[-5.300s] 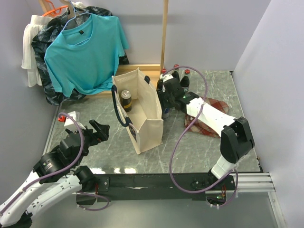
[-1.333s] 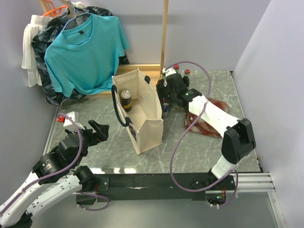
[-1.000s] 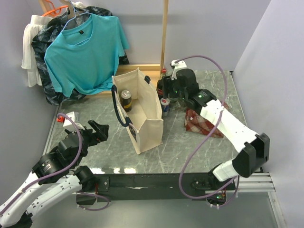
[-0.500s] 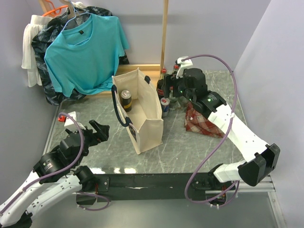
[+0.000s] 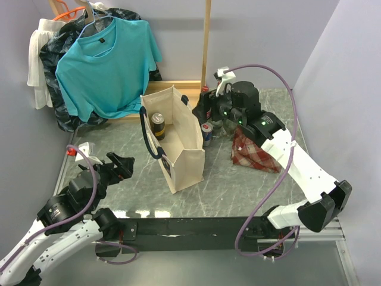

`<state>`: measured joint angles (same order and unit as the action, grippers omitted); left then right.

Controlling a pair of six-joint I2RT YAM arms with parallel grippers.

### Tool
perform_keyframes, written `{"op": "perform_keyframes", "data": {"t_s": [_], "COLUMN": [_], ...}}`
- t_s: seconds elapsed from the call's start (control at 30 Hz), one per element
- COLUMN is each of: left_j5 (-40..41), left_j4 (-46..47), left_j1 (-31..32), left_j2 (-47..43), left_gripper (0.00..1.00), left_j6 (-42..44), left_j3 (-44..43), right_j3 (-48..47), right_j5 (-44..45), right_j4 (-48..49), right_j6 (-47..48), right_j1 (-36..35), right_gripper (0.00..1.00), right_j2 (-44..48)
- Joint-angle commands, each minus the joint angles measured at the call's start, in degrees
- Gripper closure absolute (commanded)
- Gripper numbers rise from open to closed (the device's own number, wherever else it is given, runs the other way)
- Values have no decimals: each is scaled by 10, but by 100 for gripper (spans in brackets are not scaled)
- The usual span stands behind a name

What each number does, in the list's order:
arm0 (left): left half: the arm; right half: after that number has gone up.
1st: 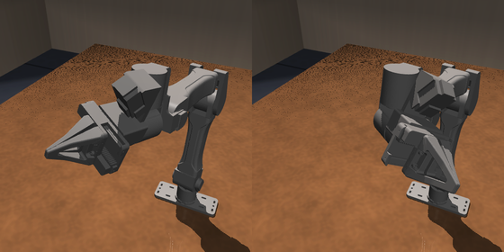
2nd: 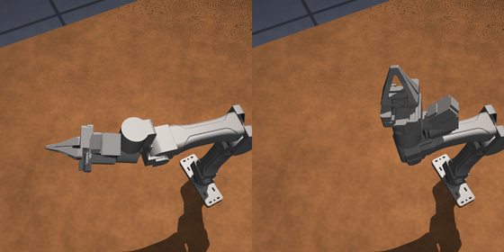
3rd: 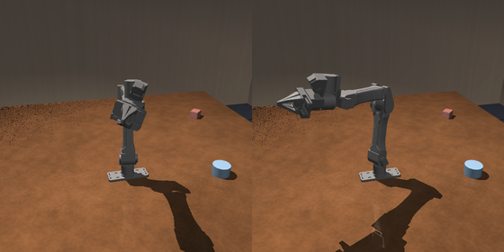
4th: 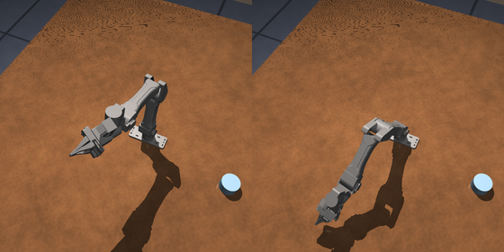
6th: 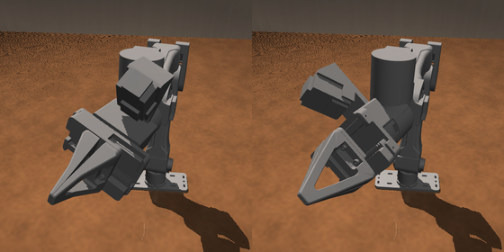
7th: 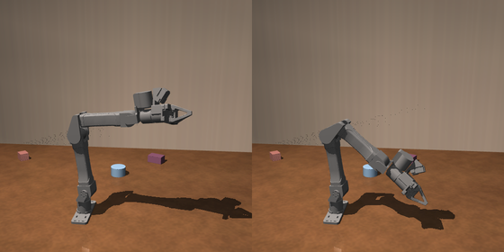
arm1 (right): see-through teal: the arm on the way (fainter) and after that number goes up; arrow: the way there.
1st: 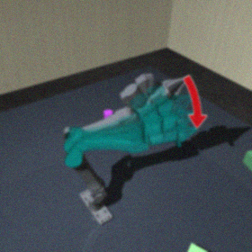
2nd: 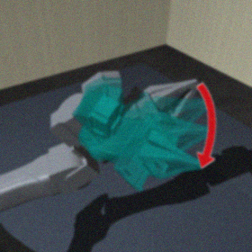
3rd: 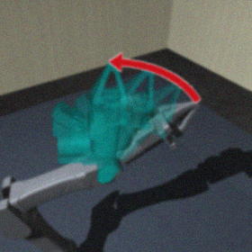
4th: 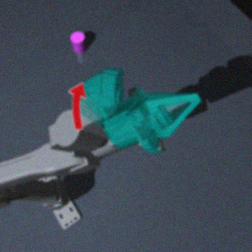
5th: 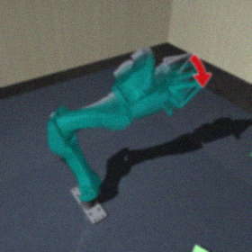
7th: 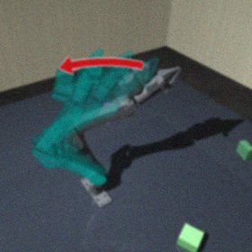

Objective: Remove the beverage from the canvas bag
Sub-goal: Place the drink at the center of the board.

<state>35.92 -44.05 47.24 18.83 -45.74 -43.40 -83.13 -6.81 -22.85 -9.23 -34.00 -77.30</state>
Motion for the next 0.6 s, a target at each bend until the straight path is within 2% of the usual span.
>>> {"op": "perform_keyframes", "data": {"t_s": [0.0,0.37,0.43,0.57], "left_j5": [7,10,10,8], "left_j4": [10,7,7,10], "left_j1": [2,2,2,2], "left_j2": [-6,3,2,-2], "left_gripper": [4,4,4,4], "left_j6": [-2,-4,-3,-2], "left_j3": [-6,-8,-7,-7], "right_j3": [-59,-198,-218,-247], "right_j5": [-29,67,100,109], "right_j4": [-8,-88,-101,-118], "right_j6": [4,53,58,68], "right_j1": [-24,-106,-115,-121], "right_gripper": [15,15,15,14], "right_j2": [-23,-144,-166,-198]}}
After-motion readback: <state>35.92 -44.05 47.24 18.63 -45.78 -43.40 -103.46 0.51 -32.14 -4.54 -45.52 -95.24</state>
